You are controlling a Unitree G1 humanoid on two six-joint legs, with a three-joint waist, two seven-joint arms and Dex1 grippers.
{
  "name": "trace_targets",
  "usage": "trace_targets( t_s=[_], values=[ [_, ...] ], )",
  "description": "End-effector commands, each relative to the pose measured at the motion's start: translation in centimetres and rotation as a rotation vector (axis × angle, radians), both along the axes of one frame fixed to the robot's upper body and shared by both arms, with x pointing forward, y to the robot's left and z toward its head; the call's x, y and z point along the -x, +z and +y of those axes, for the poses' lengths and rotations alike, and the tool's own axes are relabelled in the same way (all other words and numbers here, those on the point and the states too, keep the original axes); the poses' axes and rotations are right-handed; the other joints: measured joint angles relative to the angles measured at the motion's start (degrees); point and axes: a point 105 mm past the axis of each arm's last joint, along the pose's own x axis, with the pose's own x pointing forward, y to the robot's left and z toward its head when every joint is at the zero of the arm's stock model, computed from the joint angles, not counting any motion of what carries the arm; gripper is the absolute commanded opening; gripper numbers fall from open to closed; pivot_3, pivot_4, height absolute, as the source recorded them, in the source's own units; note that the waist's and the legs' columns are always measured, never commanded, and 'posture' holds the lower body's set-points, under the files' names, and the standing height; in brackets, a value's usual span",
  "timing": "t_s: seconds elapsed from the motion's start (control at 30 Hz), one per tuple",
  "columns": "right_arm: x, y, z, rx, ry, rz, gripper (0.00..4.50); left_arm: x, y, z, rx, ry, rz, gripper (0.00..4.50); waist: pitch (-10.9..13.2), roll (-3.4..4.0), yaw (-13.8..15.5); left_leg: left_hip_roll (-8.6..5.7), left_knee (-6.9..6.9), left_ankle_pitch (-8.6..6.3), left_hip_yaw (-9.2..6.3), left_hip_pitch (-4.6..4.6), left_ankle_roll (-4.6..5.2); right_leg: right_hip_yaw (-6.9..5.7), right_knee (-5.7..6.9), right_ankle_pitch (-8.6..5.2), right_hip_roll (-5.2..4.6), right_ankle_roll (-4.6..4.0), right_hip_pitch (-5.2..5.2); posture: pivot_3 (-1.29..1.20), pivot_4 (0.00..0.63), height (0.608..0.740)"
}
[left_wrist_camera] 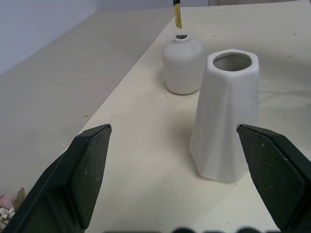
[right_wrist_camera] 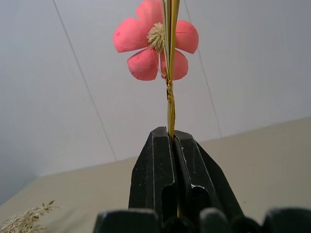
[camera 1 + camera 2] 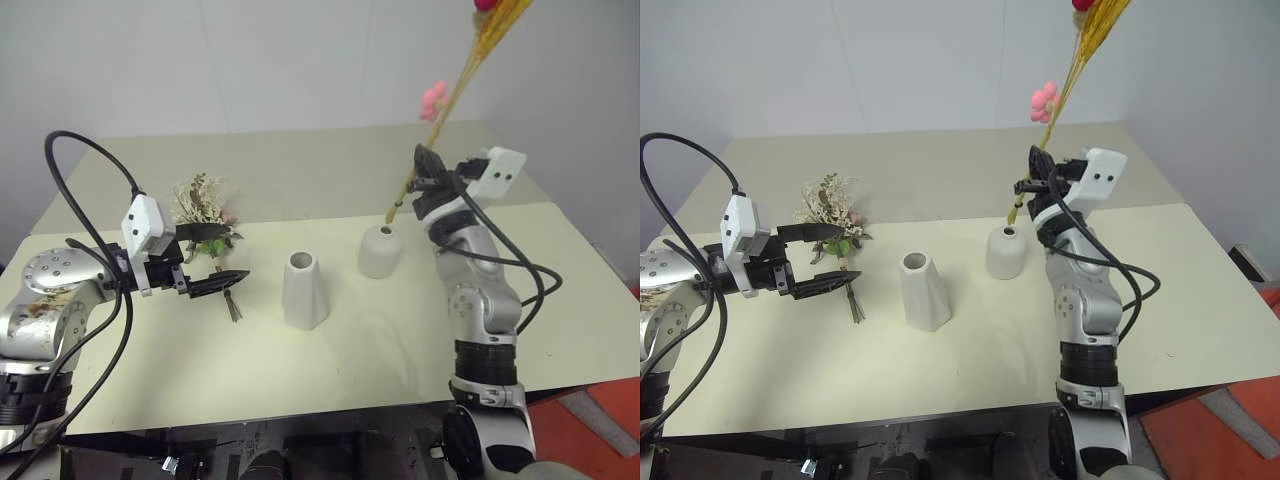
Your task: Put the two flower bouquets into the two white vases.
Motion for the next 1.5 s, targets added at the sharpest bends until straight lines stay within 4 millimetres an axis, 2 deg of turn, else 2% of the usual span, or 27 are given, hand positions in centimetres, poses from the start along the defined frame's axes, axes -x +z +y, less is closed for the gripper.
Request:
trace_targets(
  t_s=[0.03,0.57,0.97,1.2,1.5],
  values=[
    [0.6,0.6,0.4,0.000,0.013,-0.035,0.02,0.2,1.0,0.0,0.006,-0.008,-0.051,4.50,0.0,0.00,0.0,0.00,0.00,0.00,0.00,0.00,0.00,0.00,0.00,0.00,0.00,0.00,0.00,0.00,0.150,0.740],
    [0.1,-0.2,-0.5,0.018,-0.019,-0.018,0.02,0.2,1.0,0.0,0.009,-0.006,-0.056,4.50,0.0,0.00,0.0,0.00,0.00,0.00,0.00,0.01,0.00,0.00,-0.01,0.00,0.00,0.00,0.00,0.00,0.150,0.740],
    [-1.2,-0.2,-2.1,-0.080,-0.032,0.016,0.02,0.0,1.2,0.0,0.007,-0.012,-0.063,4.50,0.0,0.00,0.0,0.00,0.00,0.00,0.02,0.02,0.00,0.01,-0.02,0.00,0.00,0.00,0.01,0.00,0.150,0.740],
    [-1.4,0.1,-1.6,-0.074,-0.010,0.006,0.02,-0.1,1.2,0.0,0.006,-0.015,-0.066,4.50,0.0,0.00,0.0,0.00,0.00,0.00,0.01,0.01,0.00,0.01,-0.01,0.00,0.00,0.00,0.01,0.00,0.150,0.740],
    [0.9,0.6,1.1,0.042,0.095,-0.074,0.02,-0.1,1.2,0.0,0.008,-0.015,-0.068,4.50,0.0,0.00,0.0,0.01,-0.01,0.00,-0.01,0.01,0.00,0.01,0.00,0.00,0.01,0.00,0.00,0.00,0.150,0.740]
  ],
)
